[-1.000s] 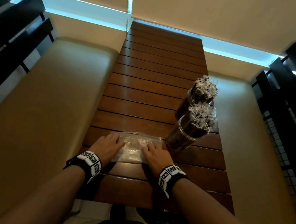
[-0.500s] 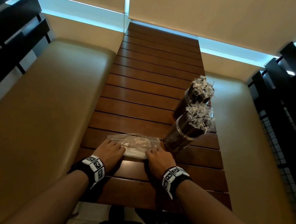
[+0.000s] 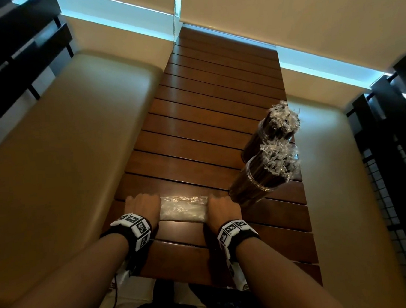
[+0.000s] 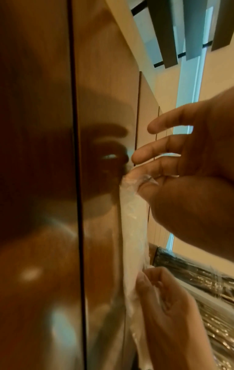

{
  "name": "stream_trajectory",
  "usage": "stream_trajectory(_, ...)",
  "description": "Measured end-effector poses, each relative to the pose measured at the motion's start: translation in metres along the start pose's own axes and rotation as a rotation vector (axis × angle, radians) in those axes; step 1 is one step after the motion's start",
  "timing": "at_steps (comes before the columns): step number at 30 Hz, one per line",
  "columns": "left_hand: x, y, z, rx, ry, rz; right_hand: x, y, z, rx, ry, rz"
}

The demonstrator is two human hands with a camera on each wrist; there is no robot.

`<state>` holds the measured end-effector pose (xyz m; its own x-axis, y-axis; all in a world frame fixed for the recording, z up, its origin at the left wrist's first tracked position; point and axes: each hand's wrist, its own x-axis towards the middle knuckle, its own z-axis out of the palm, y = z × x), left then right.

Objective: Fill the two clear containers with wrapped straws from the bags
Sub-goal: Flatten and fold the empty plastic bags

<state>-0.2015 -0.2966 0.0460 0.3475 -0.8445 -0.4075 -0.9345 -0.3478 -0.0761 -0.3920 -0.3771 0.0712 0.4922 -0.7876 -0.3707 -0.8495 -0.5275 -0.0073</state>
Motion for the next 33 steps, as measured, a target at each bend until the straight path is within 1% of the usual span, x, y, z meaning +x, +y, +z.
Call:
stream_trajectory(2,-0.005,0.000,0.000,0.035,0.080,0.002,-0.001,0.000,0.001,-0.001,0.032,-0.056)
stream_trajectory(4,-0.009,-0.001,-0.005,0.078,0.195,0.081,-0.002,0.002,0.003,-0.037,0.044,-0.182)
stream_trajectory(5,-0.009,-0.001,-0.007,0.108,0.226,0.147,-0.002,0.002,0.003,-0.075,0.034,-0.254)
stream_trajectory(7,-0.006,-0.001,-0.005,0.160,0.217,0.321,-0.002,0.001,0.004,-0.139,0.003,-0.344)
stream_trajectory(9,-0.005,0.001,-0.005,0.199,0.168,0.479,-0.001,-0.001,0.004,-0.153,-0.011,-0.374)
stream_trajectory(10,-0.006,0.001,-0.005,0.193,0.142,0.514,-0.002,-0.001,0.005,-0.143,-0.010,-0.374)
stream_trajectory(12,-0.010,0.001,-0.004,0.149,0.083,0.523,-0.006,0.000,0.005,-0.121,0.000,-0.370)
stream_trajectory(13,-0.013,0.001,-0.004,0.140,0.067,0.522,-0.008,0.001,0.006,-0.117,0.005,-0.368)
stream_trajectory(14,-0.016,-0.001,-0.004,0.143,0.091,0.524,-0.010,0.002,0.008,-0.117,0.003,-0.368)
stream_trajectory(16,-0.018,-0.003,-0.001,0.184,0.170,0.503,-0.013,0.001,0.009,-0.111,-0.004,-0.374)
stream_trajectory(17,-0.018,-0.005,0.001,0.188,0.184,0.451,-0.015,0.000,0.010,-0.109,-0.019,-0.384)
stream_trajectory(18,-0.018,-0.008,0.002,0.164,0.182,0.362,-0.016,-0.002,0.010,-0.114,-0.041,-0.396)
stream_trajectory(19,-0.016,-0.012,0.003,0.100,0.171,0.241,-0.017,-0.004,0.011,-0.129,-0.064,-0.404)
stream_trajectory(21,-0.011,-0.020,0.000,-0.104,0.092,0.000,-0.018,-0.007,0.013,-0.157,-0.077,-0.403)
stream_trajectory(22,-0.008,-0.023,-0.001,-0.184,0.038,-0.074,-0.018,-0.009,0.015,-0.159,-0.076,-0.396)
stream_trajectory(23,-0.004,-0.026,-0.002,-0.235,-0.013,-0.106,-0.017,-0.010,0.016,-0.155,-0.076,-0.390)
stream_trajectory(26,0.006,-0.026,-0.004,-0.257,-0.162,-0.042,-0.013,-0.012,0.017,-0.146,-0.096,-0.370)
stream_trajectory(28,0.009,-0.021,-0.009,-0.354,-0.199,-0.033,-0.010,-0.016,0.018,-0.136,-0.102,-0.355)
stream_trajectory(29,0.009,-0.018,-0.012,-0.384,-0.181,-0.032,-0.009,-0.018,0.020,-0.125,-0.106,-0.343)
stream_trajectory(33,0.005,0.004,-0.028,-0.467,-0.042,-0.004,-0.011,-0.027,0.025,-0.082,-0.109,-0.297)
